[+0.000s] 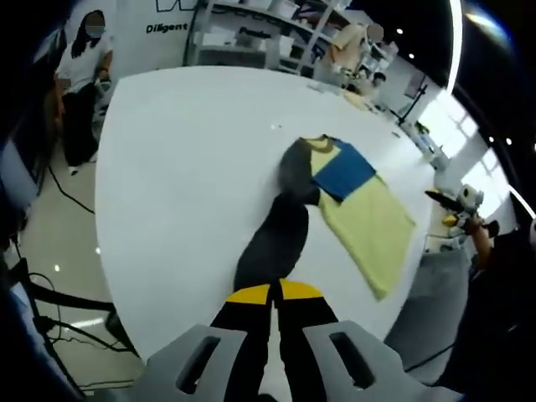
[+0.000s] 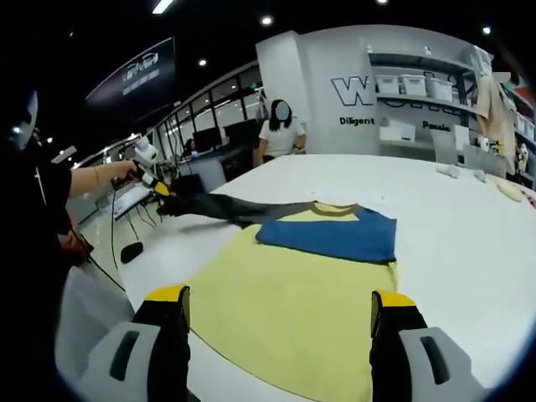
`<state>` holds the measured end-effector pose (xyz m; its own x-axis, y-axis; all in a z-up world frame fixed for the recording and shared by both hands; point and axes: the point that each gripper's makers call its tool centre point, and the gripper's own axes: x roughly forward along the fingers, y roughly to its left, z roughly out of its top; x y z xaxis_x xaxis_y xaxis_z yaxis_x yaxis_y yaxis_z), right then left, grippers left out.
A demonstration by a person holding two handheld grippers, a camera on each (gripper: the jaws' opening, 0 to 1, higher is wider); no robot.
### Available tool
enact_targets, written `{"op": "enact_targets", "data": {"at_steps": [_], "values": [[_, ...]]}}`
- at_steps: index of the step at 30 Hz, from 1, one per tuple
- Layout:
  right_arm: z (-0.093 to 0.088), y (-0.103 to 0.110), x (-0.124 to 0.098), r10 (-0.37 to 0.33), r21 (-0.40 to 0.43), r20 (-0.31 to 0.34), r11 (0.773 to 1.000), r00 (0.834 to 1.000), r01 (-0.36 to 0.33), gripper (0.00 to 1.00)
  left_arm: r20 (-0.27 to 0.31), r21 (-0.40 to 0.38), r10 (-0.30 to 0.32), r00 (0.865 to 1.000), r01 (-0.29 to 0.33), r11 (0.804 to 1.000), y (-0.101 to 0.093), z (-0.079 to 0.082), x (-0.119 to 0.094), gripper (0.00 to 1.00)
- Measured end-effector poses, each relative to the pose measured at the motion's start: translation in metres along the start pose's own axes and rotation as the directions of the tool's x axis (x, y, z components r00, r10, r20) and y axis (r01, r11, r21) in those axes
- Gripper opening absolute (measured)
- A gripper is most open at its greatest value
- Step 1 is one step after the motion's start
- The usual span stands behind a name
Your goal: Fold the garment on the visible template until the final outline fits inside the template.
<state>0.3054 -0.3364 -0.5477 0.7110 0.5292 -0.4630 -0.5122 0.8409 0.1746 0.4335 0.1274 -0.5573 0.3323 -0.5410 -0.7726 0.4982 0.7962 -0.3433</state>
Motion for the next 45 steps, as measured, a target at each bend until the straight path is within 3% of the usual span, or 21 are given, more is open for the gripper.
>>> {"op": "enact_targets", "data": {"at_steps": [5,13,14,16,21,26,29,31,33,36,41,45], "values": [[0.001,0.000,-0.002,-0.001,0.000,0.006,1.000,1.000,0.001,0.87,0.015,-0.013,0.008,1.000,-0.008,1.000,-0.001,0.000,-0.009,0.00],[-0.001,0.000,-0.004,-0.004,0.006,0.011,1.000,1.000,0.004,0.87,-0.022,-0.040,0.113,0.993,-0.114,0.993,0.026,-0.005,-0.006,0.00],[-0.001,0.001,-0.004,-0.003,0.006,0.008,1.000,1.000,0.003,0.87,-0.034,-0.017,0.196,0.980,-0.196,0.980,0.041,-0.007,-0.005,0.00],[-0.002,0.001,-0.005,-0.003,0.005,0.004,1.000,1.000,0.003,0.88,-0.057,-0.014,0.251,0.966,-0.252,0.968,0.053,-0.009,-0.002,0.00],[-0.003,-0.002,-0.007,-0.014,0.010,0.005,1.000,1.000,0.014,0.88,-0.038,-0.030,0.231,0.972,-0.232,0.972,0.054,-0.006,0.014,0.00],[-0.003,-0.004,-0.009,-0.029,0.017,-0.001,0.999,1.000,0.029,0.89,-0.019,-0.004,0.254,0.967,-0.254,0.967,0.058,-0.002,0.022,0.00],[-0.005,-0.004,-0.008,-0.031,0.019,-0.004,0.999,0.999,0.032,0.89,0.041,0.092,0.344,0.938,-0.347,0.933,0.076,0.007,0.021,0.00],[-0.006,-0.003,-0.008,-0.032,0.019,-0.007,0.999,0.999,0.032,0.89,0.045,0.101,0.349,0.936,-0.352,0.931,0.076,0.004,0.022,0.00],[-0.007,-0.003,-0.008,-0.033,0.026,-0.007,0.999,0.999,0.033,0.89,0.062,0.150,0.362,0.930,-0.367,0.918,0.075,0.000,0.024,0.08],[-0.009,-0.003,-0.009,-0.034,0.028,-0.011,0.999,0.999,0.035,0.89,0.052,0.147,0.338,0.940,-0.342,0.928,0.064,-0.012,0.030,0.25],[-0.011,-0.004,-0.009,-0.039,0.034,-0.017,0.999,0.999,0.040,0.89,0.070,0.147,0.351,0.934,-0.358,0.922,0.059,-0.024,0.038,0.40],[-0.011,-0.005,-0.010,-0.041,0.036,-0.018,0.998,0.999,0.042,0.89,0.079,0.139,0.361,0.929,-0.369,0.919,0.062,-0.030,0.045,0.45]]}}
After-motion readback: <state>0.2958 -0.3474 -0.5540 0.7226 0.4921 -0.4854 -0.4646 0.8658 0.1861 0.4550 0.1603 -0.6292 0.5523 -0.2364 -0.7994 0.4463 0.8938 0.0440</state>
